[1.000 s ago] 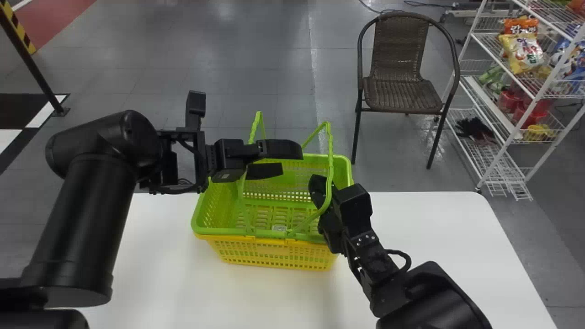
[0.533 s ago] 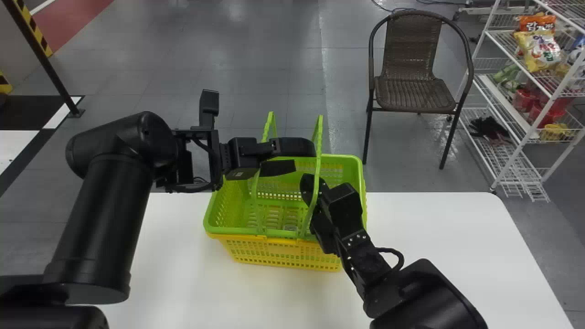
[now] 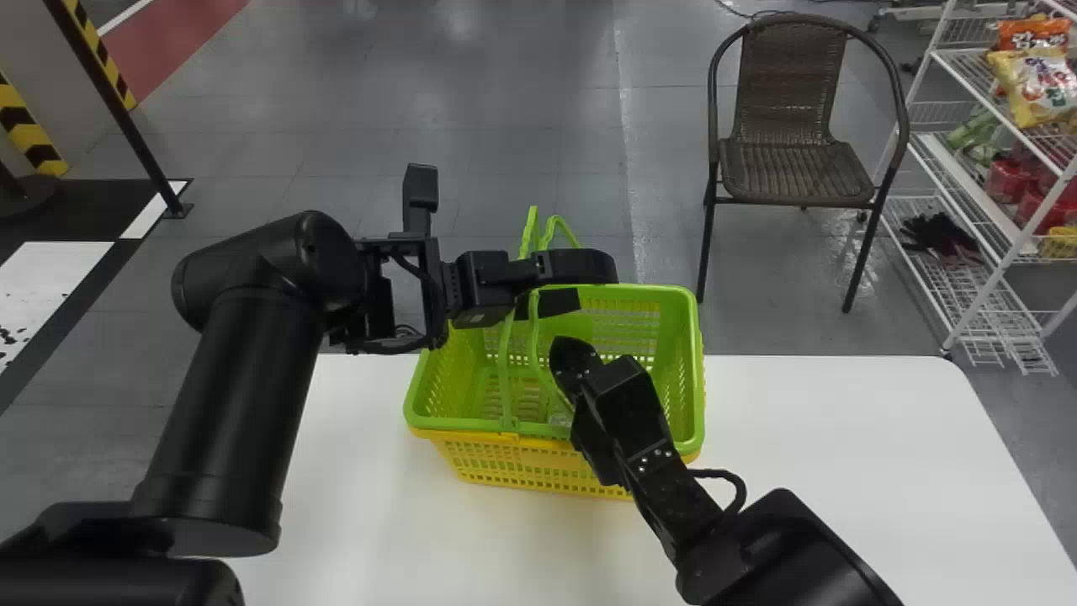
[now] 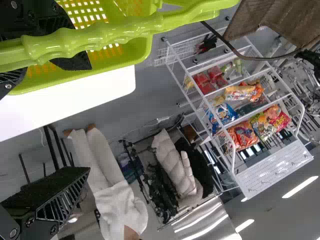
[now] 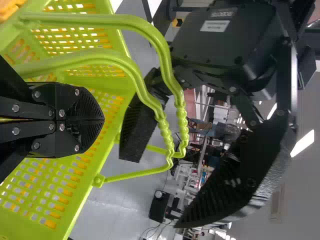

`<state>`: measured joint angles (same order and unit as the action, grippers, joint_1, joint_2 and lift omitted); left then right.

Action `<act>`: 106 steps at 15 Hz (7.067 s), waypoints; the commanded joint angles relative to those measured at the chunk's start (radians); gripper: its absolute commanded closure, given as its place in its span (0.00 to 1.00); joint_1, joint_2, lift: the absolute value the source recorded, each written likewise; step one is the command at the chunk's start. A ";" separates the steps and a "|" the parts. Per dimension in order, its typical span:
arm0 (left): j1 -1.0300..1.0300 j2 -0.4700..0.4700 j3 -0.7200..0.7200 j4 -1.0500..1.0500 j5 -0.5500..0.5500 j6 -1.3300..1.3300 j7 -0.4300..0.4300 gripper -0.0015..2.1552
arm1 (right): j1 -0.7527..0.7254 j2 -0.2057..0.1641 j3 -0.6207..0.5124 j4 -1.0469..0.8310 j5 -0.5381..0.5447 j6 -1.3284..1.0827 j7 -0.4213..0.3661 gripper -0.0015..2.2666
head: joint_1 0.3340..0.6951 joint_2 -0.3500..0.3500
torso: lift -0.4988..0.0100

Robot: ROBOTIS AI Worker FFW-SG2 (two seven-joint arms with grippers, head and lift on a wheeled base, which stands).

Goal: Grasp handle with right gripper to insert into left gripper then lift and swing left to center

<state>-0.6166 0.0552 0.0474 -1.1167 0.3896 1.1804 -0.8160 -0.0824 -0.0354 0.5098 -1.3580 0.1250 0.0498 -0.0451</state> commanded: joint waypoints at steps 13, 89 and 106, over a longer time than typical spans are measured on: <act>-0.005 -0.001 0.002 -0.002 0.035 0.003 0.014 0.04 | 0.497 -0.182 -0.344 -0.207 -0.137 -0.465 0.022 0.88 | 1.00 0.31 | 0.98; 0.791 0.727 0.867 -0.511 0.423 0.391 -0.357 0.96 | 0.678 -0.199 -0.502 0.071 -0.243 -0.922 0.100 0.02 | 1.00 0.99 | 0.98; 1.226 0.193 0.723 -1.293 0.546 0.391 -0.259 0.96 | 0.694 -0.205 -0.545 0.007 -0.278 -0.919 0.133 0.02 | 1.00 0.35 | 0.98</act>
<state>0.5979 0.2817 0.8083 -2.3624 0.9210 1.5701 -1.0900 0.6080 -0.2399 -0.0351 -1.3450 -0.1539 -0.8689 0.0869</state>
